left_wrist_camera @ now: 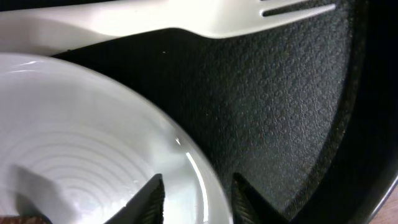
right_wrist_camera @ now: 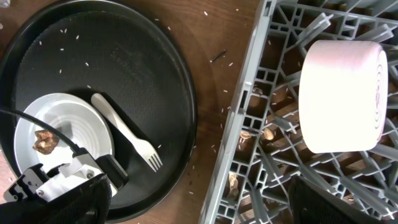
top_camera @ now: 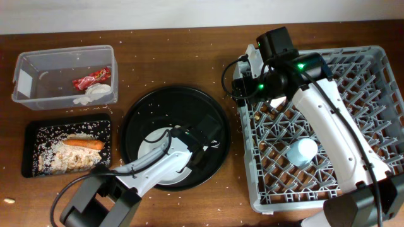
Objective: Sort waste into correct bins and load items into the dishwasher rack
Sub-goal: 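Grasp the rim of the white plate with the left gripper, then carry the plate left and tip scraps onto the flat black tray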
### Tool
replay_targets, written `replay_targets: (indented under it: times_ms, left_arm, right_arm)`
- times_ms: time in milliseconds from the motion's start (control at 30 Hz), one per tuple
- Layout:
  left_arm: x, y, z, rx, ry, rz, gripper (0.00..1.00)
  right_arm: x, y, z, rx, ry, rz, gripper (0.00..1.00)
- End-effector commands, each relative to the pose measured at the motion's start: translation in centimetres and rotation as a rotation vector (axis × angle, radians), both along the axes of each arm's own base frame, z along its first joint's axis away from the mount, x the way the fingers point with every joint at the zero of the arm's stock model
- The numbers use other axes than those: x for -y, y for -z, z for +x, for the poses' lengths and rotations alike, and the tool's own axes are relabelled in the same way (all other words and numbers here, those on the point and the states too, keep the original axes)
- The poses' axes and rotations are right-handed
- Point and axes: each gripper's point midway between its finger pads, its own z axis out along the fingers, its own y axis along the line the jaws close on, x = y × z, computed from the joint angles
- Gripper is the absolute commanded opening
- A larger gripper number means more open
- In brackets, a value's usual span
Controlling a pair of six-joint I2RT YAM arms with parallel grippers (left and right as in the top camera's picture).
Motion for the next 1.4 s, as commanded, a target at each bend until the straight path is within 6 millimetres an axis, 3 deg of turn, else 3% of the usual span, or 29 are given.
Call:
replay_targets:
  times_ms: [0, 433, 567, 633, 733, 900, 1033, 1233, 1367]
  left_arm:
    - [-0.6, 0.5, -0.1, -0.001, -0.008, 0.026, 0.22]
    - [-2.1, 2.3, -1.1, -0.048, -0.032, 0.101, 0.20]
    - [-2.2, 2.2, -1.1, -0.048, -0.032, 0.103, 0.00]
    - [-2.2, 2.0, -1.2, -0.054, -0.031, 0.108, 0.01]
    - [-1.8, 0.7, -0.7, -0.060, -0.032, 0.112, 0.00]
    - [0.0, -4.6, 1.5, -0.034, -0.035, 0.089, 0.00]
    - [0.0, -7.2, 2.7, -0.007, -0.072, 0.085, 0.00]
    - [-3.0, -8.6, 3.9, -0.010, -0.206, 0.130, 0.00]
    - [-6.2, -10.0, 4.6, -0.032, -0.369, 0.125, 0.00]
  right_arm:
    - [0.7, -0.3, 0.7, 0.013, 0.033, -0.004, 0.90]
    - [1.0, -0.3, 0.8, 0.015, 0.040, -0.003, 0.90]
    - [1.0, -0.3, 0.8, 0.015, 0.040, -0.003, 0.90]
    - [1.0, -0.3, 0.8, 0.015, 0.040, -0.003, 0.91]
    - [1.0, -0.3, 0.8, 0.015, 0.040, -0.003, 0.91]
    - [1.0, -0.3, 0.8, 0.016, 0.040, -0.003, 0.91]
    - [1.0, -0.3, 0.8, 0.016, 0.040, -0.004, 0.91]
    - [0.9, -0.3, 0.9, 0.020, 0.039, -0.003, 0.91]
    - [0.9, -0.3, 0.9, 0.022, 0.032, -0.005, 0.91]
